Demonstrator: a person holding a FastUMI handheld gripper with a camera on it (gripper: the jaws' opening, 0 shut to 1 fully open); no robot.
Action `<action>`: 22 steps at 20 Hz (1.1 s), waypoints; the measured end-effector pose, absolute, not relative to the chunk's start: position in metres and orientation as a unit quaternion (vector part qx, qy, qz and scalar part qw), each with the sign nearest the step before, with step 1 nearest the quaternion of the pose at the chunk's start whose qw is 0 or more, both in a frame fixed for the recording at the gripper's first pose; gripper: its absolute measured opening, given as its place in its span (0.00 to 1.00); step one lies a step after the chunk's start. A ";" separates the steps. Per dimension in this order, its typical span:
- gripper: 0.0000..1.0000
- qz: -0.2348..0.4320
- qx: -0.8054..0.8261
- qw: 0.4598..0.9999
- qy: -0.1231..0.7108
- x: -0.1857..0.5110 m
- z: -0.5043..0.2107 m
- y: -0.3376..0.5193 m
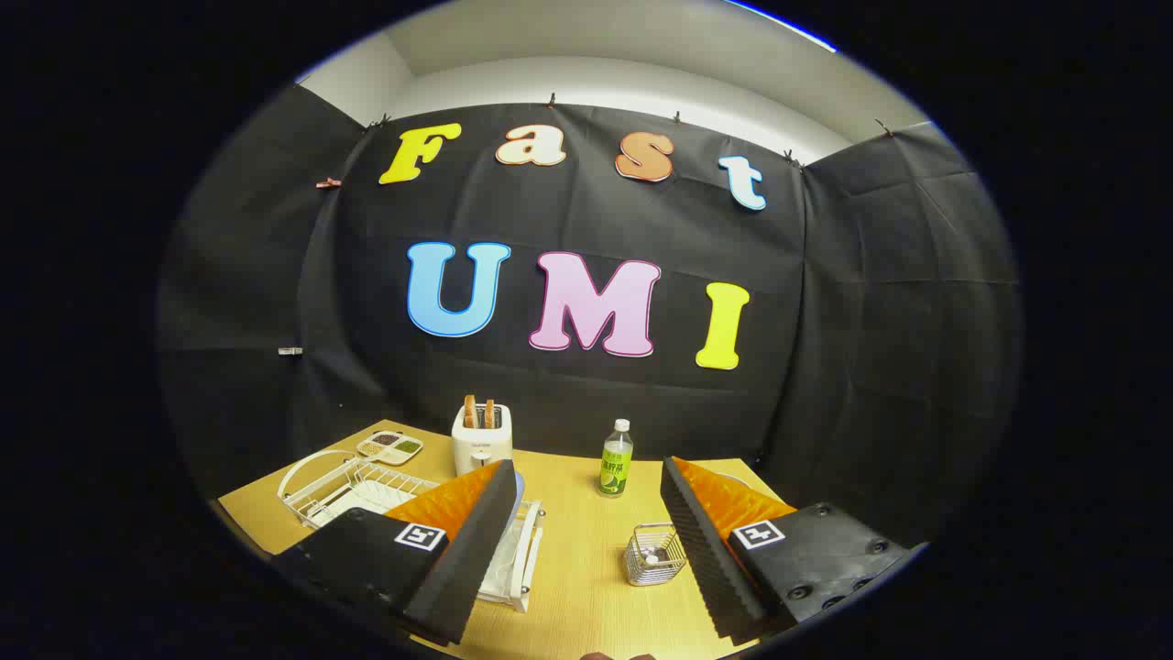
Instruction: Take the plate from the dish rack, then take the spoon from the basket and place it into the plate.
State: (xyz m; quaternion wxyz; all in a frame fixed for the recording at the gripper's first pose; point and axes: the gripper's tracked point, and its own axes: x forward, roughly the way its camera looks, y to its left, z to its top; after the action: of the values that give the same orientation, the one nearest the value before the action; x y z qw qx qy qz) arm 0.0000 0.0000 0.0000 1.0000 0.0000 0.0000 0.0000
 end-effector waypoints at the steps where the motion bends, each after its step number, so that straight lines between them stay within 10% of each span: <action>1: 0.97 0.000 -0.002 1.000 0.000 0.000 -0.001 0.001; 22: 0.97 0.047 -0.018 0.999 0.007 0.001 0.001 0.041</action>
State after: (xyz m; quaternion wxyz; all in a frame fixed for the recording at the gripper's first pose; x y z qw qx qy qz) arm 0.0006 0.0406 0.0010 0.9987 -0.0182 0.0071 0.0469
